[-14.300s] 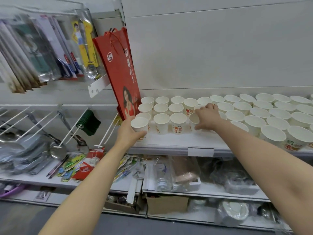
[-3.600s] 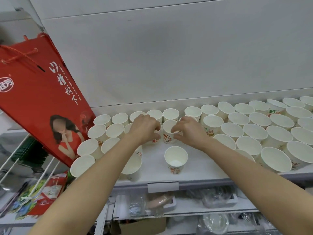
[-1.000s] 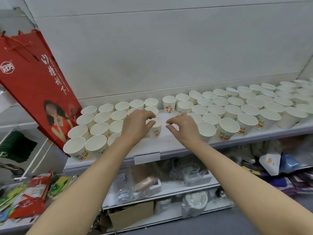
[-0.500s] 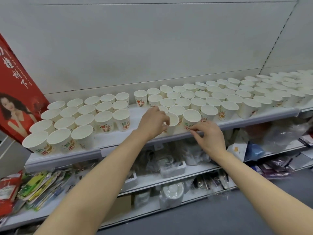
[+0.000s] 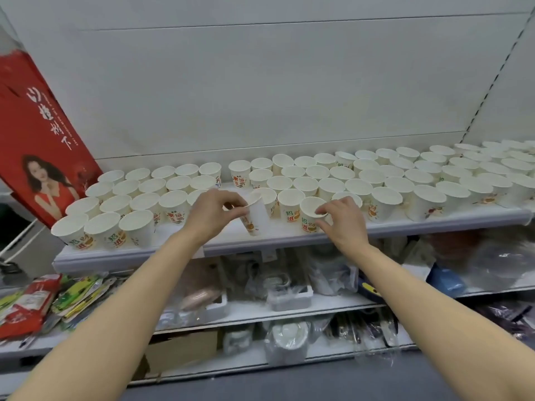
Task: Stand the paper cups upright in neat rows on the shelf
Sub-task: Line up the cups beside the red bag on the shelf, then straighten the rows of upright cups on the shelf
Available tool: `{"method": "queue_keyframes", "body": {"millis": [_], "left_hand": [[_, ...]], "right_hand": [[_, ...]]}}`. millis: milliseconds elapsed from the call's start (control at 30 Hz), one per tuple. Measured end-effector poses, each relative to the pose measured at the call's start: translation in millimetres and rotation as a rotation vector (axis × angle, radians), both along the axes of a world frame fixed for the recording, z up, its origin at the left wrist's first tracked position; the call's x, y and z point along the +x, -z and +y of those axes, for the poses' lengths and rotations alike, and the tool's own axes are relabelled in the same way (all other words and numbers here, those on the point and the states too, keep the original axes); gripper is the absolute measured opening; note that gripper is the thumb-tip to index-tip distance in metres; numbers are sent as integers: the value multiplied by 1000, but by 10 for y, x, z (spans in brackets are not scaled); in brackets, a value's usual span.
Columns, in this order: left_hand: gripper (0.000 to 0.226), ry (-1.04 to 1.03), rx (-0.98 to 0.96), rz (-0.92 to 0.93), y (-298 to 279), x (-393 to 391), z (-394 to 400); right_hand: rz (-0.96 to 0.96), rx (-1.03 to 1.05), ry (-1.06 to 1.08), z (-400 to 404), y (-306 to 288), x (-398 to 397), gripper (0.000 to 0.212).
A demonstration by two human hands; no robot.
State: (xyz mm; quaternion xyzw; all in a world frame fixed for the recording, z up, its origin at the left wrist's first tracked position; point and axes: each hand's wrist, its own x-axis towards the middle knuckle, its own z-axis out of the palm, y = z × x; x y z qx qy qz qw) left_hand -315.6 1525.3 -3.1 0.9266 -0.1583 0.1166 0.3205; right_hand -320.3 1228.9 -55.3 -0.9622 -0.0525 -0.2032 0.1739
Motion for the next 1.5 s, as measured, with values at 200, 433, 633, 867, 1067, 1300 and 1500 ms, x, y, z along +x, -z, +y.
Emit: {"method": "queue_keyframes", "body": {"millis": [200, 433, 633, 867, 1067, 1300, 1500], "left_hand": [[4, -116, -90, 95, -76, -115, 449], [9, -136, -49, 172, -182, -75, 987], [6, -171, 98, 153, -111, 20, 1386], [10, -209, 325, 78, 158, 95, 1516], [26, -120, 330, 12, 242, 164, 1513], [25, -58, 457, 31, 174, 122, 1853], [9, -112, 477, -42, 177, 144, 1833]], "right_hand": [[-42, 22, -58, 12, -50, 28, 16], [-107, 234, -279, 554, -129, -150, 11], [-108, 328, -394, 1434, -151, -89, 6], [-58, 235, -369, 2029, -99, 57, 9], [-51, 157, -300, 2223, -87, 185, 11], [-10, 146, -302, 2289, -16, 171, 13], [-6, 130, -281, 2402, -29, 227, 12]]}}
